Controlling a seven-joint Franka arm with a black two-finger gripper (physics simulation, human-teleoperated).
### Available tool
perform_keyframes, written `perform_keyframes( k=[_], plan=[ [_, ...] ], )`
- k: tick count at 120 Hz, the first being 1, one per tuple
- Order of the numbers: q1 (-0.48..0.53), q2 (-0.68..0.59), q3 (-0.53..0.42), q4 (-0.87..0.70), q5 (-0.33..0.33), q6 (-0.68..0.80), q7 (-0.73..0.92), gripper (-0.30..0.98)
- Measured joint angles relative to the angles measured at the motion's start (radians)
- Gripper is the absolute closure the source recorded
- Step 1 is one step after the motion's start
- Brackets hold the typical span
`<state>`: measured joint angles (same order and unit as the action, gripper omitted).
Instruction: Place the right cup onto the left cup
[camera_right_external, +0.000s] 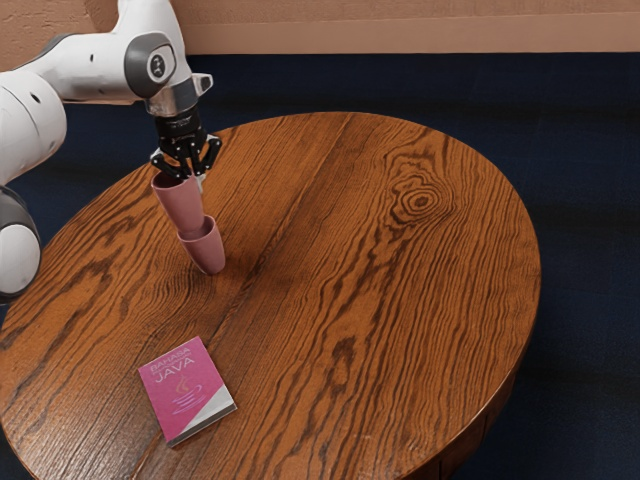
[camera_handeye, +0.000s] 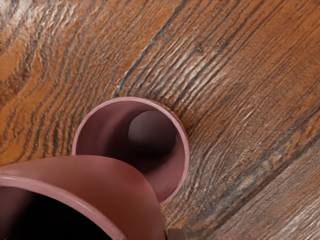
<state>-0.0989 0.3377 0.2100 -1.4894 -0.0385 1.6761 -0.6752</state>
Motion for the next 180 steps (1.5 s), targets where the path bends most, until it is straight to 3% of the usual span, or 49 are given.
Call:
perform_keyframes(
  k=[180],
  plan=[
    [0.013,0.050,0.000,-0.028,-0.012,0.114,-0.040,0.78]
  ],
)
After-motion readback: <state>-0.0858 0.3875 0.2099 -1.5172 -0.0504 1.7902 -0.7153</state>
